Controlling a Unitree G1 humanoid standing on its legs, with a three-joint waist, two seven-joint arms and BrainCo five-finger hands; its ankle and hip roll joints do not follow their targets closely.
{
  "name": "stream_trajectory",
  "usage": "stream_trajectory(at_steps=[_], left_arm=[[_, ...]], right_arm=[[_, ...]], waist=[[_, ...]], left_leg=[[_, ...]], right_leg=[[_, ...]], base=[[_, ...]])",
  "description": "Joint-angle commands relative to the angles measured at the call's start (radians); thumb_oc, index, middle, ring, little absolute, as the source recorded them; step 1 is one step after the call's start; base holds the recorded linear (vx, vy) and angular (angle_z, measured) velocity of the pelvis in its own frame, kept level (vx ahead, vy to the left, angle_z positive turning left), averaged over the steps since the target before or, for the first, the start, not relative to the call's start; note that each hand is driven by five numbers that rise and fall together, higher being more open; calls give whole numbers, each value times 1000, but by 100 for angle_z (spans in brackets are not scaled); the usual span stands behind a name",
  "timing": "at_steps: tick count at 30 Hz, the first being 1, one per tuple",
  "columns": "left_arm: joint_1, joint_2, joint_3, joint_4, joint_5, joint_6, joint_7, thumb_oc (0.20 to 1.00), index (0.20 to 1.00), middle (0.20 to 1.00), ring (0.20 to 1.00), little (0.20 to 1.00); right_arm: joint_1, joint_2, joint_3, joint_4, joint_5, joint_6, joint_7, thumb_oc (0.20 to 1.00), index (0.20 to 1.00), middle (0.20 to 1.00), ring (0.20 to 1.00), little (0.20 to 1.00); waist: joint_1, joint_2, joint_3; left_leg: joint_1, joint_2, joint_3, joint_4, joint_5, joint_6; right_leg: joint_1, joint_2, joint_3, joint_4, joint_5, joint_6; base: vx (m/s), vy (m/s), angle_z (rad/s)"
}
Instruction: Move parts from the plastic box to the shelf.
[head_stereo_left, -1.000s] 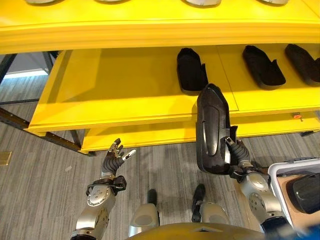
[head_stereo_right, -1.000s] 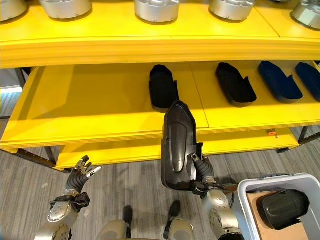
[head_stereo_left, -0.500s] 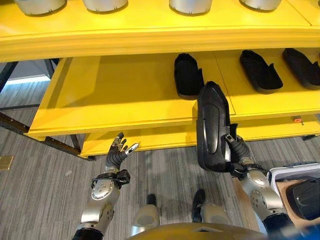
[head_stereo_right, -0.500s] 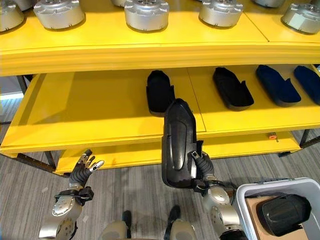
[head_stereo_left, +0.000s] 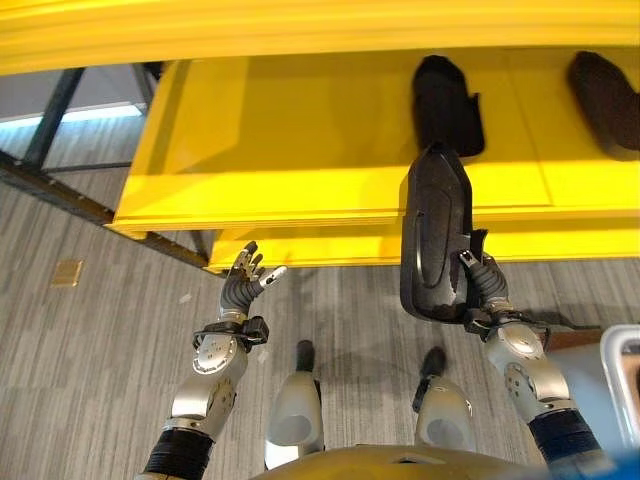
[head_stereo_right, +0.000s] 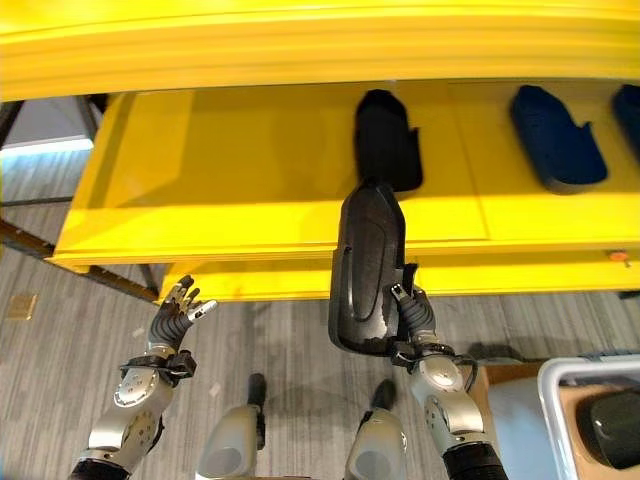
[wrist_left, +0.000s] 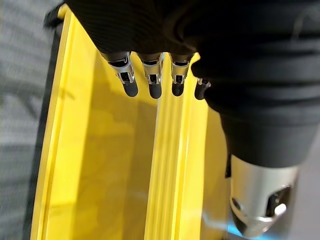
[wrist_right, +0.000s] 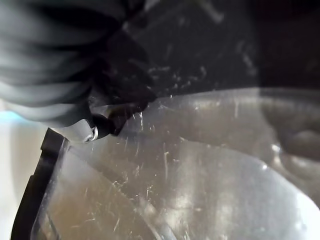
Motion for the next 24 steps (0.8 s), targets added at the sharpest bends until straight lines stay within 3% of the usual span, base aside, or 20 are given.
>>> stream_trajectory(at_steps=[1, 10, 14, 24], left_arm=[[22, 33, 17, -77, -33, -64, 17, 1000, 1000, 1000, 1000, 1000], [21, 64, -8, -80, -67, -61, 41, 1000, 1000, 1000, 1000, 1000], [27, 88, -28, -77, -78, -51, 36, 1000, 1000, 1000, 1000, 1000], [-7, 154, -91, -113, -113, -56, 23, 1000, 1000, 1000, 1000, 1000]], right_arm=[[-107, 18, -14, -86, 47, -90, -21, 200, 200, 200, 200, 200], [-366, 41, 52, 6, 126, -101, -106, 200, 200, 200, 200, 200], [-490, 9, 43, 66, 141, -99, -148, 200, 200, 200, 200, 200], [-831, -72, 39, 250, 242, -115, -227, 200, 200, 200, 200, 200]], waist=[[5, -18, -30], [92, -39, 0], [126, -38, 19], [156, -26, 81]], left_leg=[[-50, 61, 2, 21, 19, -14], [-114, 44, -13, 77, -1, -8], [-130, 38, -28, 75, 3, -9], [-189, 40, -49, 69, 25, -10]], right_leg=[[124, -12, -17, 4, -95, 39], [136, -15, -69, -26, -78, 45], [139, -11, -88, -22, -79, 44], [54, -11, -87, 46, -97, 34]], base=[[20, 88, 21], [11, 21, 10], [0, -15, 11], [-33, -2, 9]])
